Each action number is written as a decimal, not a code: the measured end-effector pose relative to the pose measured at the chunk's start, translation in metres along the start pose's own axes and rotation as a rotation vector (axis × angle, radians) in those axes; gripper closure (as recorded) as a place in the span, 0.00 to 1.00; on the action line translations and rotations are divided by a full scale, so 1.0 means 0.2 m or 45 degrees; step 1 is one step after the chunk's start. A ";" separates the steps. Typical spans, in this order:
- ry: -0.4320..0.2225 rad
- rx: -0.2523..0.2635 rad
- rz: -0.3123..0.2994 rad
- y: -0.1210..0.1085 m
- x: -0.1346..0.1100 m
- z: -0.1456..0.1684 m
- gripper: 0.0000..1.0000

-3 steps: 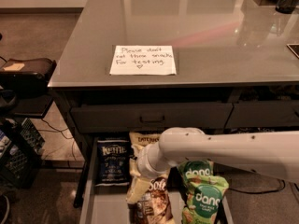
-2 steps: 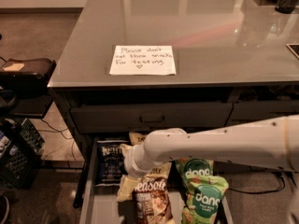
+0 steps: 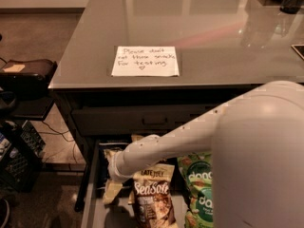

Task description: Pick blue chip bag from middle drawer and place on counter

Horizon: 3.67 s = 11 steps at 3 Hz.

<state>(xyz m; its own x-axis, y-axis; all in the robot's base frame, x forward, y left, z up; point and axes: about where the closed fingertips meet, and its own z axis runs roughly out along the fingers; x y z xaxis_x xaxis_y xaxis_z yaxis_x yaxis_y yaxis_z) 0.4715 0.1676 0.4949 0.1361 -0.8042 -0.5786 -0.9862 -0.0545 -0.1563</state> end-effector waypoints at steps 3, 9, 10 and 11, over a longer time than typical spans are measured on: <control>-0.063 0.021 -0.007 -0.22 0.20 0.37 0.00; 0.043 0.181 -0.131 -0.30 0.45 0.41 0.00; 0.041 0.163 -0.110 -0.31 0.47 0.47 0.00; 0.038 0.143 -0.086 -0.32 0.50 0.53 0.00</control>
Offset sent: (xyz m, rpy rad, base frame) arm 0.0472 0.0277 -0.0615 0.0675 -0.0042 -0.0070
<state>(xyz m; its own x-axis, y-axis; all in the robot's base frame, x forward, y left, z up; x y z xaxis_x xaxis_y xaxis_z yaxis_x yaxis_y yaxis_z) 0.5591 0.1533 0.3619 0.1976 -0.8182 -0.5399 -0.9578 -0.0440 -0.2840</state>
